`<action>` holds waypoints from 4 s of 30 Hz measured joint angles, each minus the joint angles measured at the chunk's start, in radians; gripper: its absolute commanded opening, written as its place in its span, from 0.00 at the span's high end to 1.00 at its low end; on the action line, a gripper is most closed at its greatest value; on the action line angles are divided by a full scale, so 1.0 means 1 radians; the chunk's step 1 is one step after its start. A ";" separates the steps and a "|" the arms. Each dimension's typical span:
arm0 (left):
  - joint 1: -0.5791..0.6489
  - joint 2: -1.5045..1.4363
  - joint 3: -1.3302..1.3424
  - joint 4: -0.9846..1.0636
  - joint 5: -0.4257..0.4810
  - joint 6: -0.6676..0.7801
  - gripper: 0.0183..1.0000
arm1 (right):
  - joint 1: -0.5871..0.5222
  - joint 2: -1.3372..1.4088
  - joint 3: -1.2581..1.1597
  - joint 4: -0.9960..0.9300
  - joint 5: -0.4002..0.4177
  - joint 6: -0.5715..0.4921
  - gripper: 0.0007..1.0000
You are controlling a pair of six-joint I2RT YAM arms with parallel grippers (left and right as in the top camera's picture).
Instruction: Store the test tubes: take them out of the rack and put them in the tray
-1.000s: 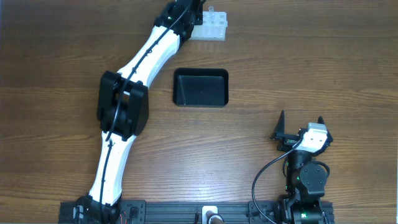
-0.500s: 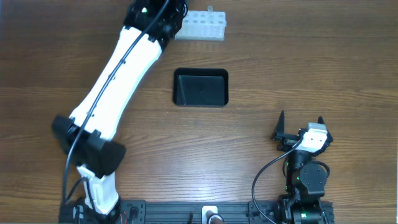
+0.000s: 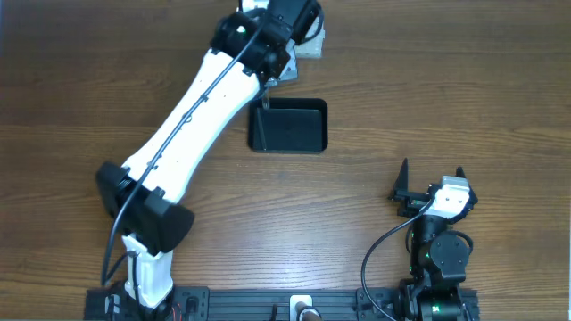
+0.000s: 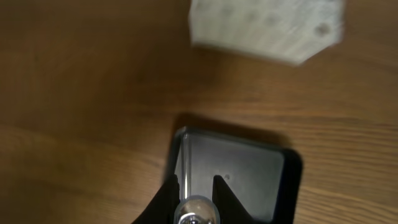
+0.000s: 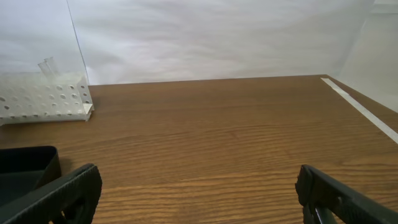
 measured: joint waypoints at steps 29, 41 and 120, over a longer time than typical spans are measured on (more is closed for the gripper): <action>0.052 0.292 -0.001 0.008 0.128 -0.112 0.98 | 0.000 0.000 0.000 0.000 0.000 -0.001 0.01; 0.054 0.333 -0.001 0.068 0.171 -0.059 0.97 | 0.000 0.000 0.000 0.000 0.000 0.000 0.01; 0.469 -2.033 -2.060 1.421 0.284 0.753 0.00 | 0.000 0.000 0.000 0.000 0.000 0.000 0.01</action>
